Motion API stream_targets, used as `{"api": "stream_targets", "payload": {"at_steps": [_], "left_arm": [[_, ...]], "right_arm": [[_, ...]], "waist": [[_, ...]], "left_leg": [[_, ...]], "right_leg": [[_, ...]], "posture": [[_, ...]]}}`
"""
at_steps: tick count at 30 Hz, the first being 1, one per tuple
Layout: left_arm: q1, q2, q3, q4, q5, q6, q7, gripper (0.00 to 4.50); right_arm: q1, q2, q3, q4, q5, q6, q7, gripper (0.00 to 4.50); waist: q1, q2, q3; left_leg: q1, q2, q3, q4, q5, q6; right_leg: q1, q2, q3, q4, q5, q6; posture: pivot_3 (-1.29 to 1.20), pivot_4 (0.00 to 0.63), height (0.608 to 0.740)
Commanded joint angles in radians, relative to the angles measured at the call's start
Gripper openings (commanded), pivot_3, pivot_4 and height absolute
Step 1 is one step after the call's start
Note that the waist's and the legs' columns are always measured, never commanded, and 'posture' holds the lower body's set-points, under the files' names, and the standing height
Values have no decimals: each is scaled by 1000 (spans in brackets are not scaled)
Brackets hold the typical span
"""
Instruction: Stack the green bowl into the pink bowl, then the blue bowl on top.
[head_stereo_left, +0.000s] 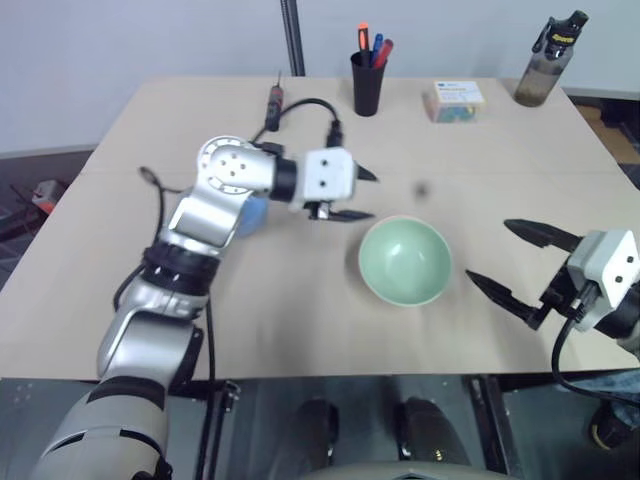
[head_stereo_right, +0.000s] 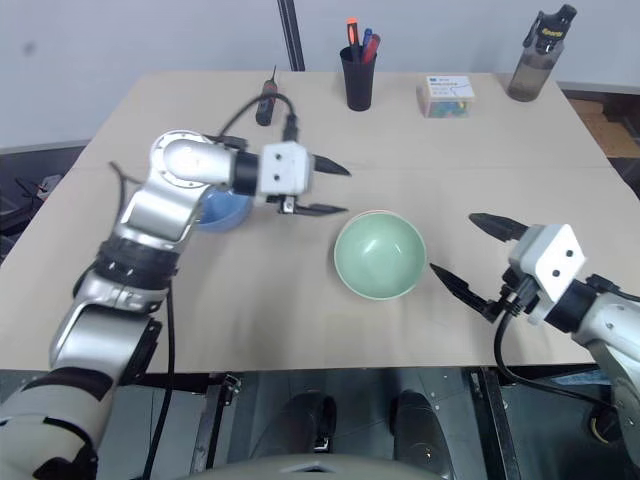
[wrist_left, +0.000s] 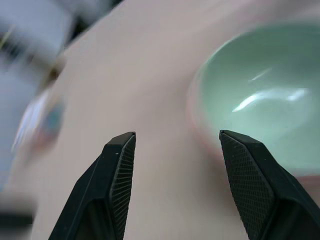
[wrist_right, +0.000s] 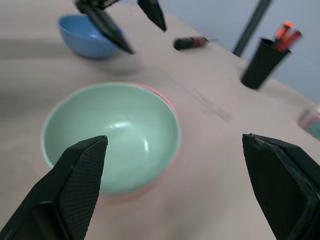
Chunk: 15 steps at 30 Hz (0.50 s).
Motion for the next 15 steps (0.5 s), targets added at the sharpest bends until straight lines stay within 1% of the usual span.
{"api": "stream_targets", "payload": {"at_steps": [1,3,5,9,11,15], "left_arm": [[79,83,66,-216,71,281,70,2826],[154,149,74,-340,124,442,97,2826],[206,195,62,-425,163,567,122,2826],[292,263,12,-492,238,716,182,2826],[322,279,-24,-480,275,736,221,2826],[312,242,-89,-384,325,725,312,2826]], "right_arm": [[-74,-8,54,49,-4,-49,34,4500],[-131,-8,96,107,-13,-72,66,4500],[-171,-9,123,153,-18,-92,94,4500],[-237,-5,167,226,-26,-125,142,4500],[-269,-3,188,260,-32,-143,165,4500],[-293,-2,204,286,-38,-162,187,4500]], "waist": [[1,0,0],[1,0,1],[9,-1,1],[12,-1,1],[9,-1,1],[11,-1,1]], "left_leg": [[0,0,0,0,0,0],[0,0,1,0,0,0],[0,0,0,0,0,0],[0,0,-1,-1,0,0],[0,0,0,-1,0,0],[0,0,-1,-1,0,0]], "right_leg": [[0,0,0,0,0,0],[0,0,0,0,0,0],[0,0,0,0,0,0],[0,-1,-1,-1,0,0],[0,-1,-1,-1,0,0],[0,-1,-1,0,0,0]], "posture": [[0,150,740],[0,150,740],[0,150,740],[0,150,740],[0,150,740],[0,150,740]]}}
